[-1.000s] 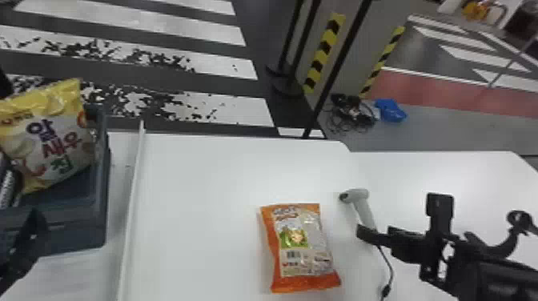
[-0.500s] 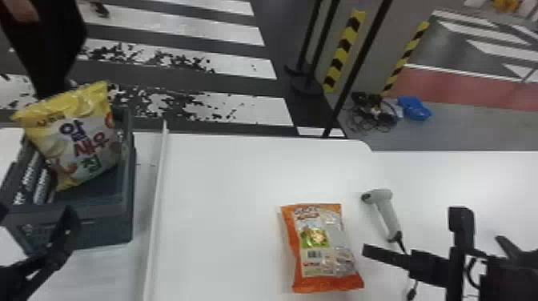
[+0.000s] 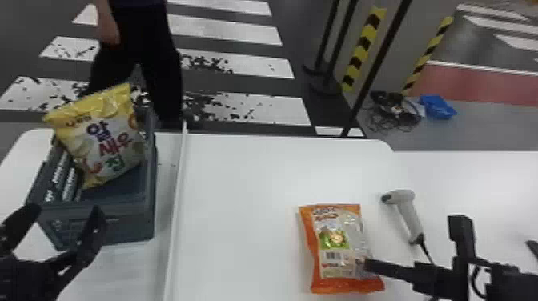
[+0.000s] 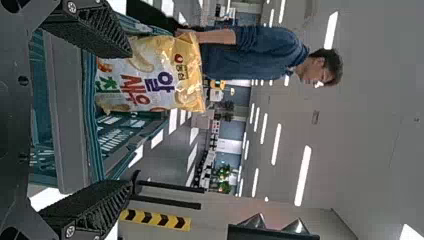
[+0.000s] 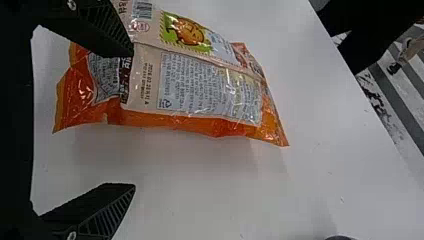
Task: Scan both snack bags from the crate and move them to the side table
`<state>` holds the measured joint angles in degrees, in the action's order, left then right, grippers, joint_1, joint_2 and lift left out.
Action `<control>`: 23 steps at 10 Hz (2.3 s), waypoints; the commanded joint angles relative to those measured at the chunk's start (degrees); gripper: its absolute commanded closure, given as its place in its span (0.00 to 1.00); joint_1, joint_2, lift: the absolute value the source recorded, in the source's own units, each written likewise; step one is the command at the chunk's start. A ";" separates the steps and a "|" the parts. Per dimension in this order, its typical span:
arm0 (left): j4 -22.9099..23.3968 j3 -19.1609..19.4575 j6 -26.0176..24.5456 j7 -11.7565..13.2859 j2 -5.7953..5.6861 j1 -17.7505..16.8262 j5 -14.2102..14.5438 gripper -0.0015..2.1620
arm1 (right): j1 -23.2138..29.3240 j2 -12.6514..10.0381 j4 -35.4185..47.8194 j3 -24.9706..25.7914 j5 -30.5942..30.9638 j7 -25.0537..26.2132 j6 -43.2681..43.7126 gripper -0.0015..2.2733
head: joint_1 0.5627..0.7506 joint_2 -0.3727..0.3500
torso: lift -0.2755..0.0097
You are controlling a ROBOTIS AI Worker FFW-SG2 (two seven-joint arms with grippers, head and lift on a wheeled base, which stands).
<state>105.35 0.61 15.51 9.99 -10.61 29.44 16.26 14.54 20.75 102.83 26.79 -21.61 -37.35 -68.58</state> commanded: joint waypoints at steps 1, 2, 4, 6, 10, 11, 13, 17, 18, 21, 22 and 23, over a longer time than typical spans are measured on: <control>-0.24 0.00 0.00 0.03 0.07 0.00 0.00 0.05 | -0.13 -0.01 0.00 -0.34 -0.09 -0.35 -1.34 0.03 | 0.70 0.23 | 0.62; -0.24 0.00 0.00 0.03 0.16 0.00 0.00 0.05 | -0.13 -0.01 0.09 -0.07 -0.45 -1.32 -2.04 0.03 | 0.70 0.23 | 0.62; -0.41 0.00 0.00 0.03 0.24 0.00 0.00 0.05 | -0.31 -0.01 -0.53 -0.25 -0.36 -2.55 -2.22 0.03 | 0.70 0.25 | 0.62; -0.41 0.00 0.00 0.12 0.24 0.00 0.00 0.05 | -1.62 0.08 -3.34 -0.42 -0.36 -3.96 -2.22 0.05 | 0.70 0.25 | 0.62; -0.41 0.00 0.18 0.12 0.24 0.00 0.00 0.05 | -3.03 0.52 -5.63 -0.95 0.43 -8.17 -2.57 0.95 | 0.70 0.27 | 0.62; -0.41 0.00 0.18 0.12 0.24 0.00 0.00 0.05 | -3.29 0.70 -6.24 -0.86 0.52 -10.37 -2.92 0.99 | 0.70 0.27 | 0.62; -0.59 0.00 0.35 0.12 0.24 0.00 0.00 0.05 | -3.38 0.70 -6.68 -0.25 0.35 -12.92 -2.92 0.99 | 0.70 0.28 | 0.62; -0.59 0.18 0.35 0.12 0.24 0.00 0.09 0.05 | -3.03 -0.18 -4.05 8.80 -8.18 -13.10 -0.81 0.99 | 0.70 0.27 | 0.62; -0.59 0.18 0.35 0.12 0.24 0.00 0.09 0.05 | -3.03 -0.27 -3.69 11.35 -10.82 -12.39 1.47 0.99 | 0.70 0.26 | 0.62; -0.32 0.09 0.35 0.12 0.24 0.00 0.09 0.05 | -3.56 0.43 -4.66 16.98 -14.07 -7.47 9.73 0.99 | 0.70 0.15 | 0.62; -0.32 0.09 0.35 0.12 0.24 0.00 0.00 0.05 | -3.91 0.43 -5.45 18.03 -14.51 -5.54 12.55 0.99 | 0.70 0.13 | 0.62; -0.24 0.00 0.35 0.12 0.24 0.00 0.00 0.05 | -4.09 0.43 -7.12 18.65 -15.47 -3.08 16.06 0.99 | 0.70 0.09 | 0.62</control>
<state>105.07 0.68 15.82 10.10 -10.37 29.44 16.28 10.56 21.16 96.51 45.07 -36.60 -40.51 -54.39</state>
